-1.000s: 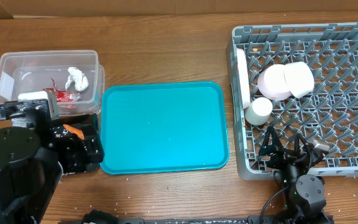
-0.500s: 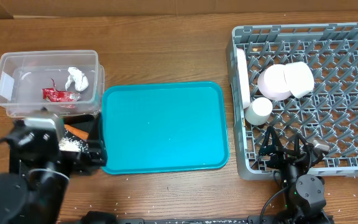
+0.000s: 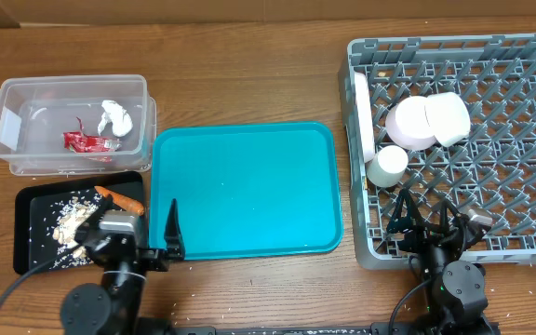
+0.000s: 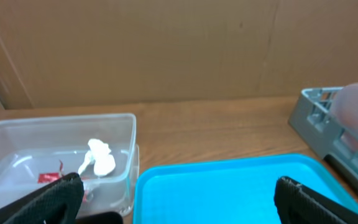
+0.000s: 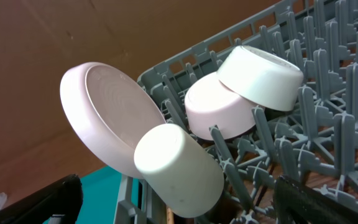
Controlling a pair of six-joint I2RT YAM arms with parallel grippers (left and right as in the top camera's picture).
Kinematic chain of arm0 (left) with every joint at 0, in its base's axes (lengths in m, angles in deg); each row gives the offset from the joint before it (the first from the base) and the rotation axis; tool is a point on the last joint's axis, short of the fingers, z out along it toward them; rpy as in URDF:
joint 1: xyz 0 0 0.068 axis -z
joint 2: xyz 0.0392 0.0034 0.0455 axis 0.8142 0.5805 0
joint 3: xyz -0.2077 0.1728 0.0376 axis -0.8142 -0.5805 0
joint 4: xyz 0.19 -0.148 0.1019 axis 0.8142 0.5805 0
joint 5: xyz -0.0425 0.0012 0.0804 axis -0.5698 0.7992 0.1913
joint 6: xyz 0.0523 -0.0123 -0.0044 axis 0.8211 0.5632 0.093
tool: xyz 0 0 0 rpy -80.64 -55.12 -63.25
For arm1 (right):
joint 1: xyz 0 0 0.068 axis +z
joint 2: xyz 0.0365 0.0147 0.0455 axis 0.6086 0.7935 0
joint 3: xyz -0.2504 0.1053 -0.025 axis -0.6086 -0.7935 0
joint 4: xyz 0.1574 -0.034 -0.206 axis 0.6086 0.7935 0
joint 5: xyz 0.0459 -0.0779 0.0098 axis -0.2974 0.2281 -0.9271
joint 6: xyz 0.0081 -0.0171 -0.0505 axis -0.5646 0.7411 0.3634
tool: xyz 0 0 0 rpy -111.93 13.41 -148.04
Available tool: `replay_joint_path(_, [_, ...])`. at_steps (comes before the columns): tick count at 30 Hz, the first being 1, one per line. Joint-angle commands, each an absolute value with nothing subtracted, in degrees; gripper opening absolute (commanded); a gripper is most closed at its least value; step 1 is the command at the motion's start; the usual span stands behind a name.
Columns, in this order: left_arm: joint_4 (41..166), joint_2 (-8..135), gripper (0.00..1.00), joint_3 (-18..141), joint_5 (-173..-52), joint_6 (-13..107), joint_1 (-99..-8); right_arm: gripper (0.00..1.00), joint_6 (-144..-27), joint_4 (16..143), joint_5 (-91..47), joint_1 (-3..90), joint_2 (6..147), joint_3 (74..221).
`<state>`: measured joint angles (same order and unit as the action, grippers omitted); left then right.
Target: Sort waste into correct bins and load items into the dishwasher
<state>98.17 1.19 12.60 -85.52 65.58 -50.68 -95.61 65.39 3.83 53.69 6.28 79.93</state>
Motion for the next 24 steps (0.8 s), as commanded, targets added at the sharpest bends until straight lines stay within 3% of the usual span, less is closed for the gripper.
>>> replay_joint_path(1, [94.1, -3.7, 1.00, 5.2, -87.3, 66.7, -51.2, 1.00, -95.5, 65.0, 3.7, 53.5, 5.6, 79.7])
replay_joint_path(15, [68.1, -8.0, 1.00, -17.6, -89.1, 66.2, -51.1, 1.00, -95.5, 65.0, 3.7, 53.5, 5.6, 79.7])
replay_joint_path(24, [73.0, -8.0, 1.00, -18.0, -88.9, 66.2, -51.2, 1.00, -95.5, 65.0, 3.7, 53.5, 5.6, 79.7])
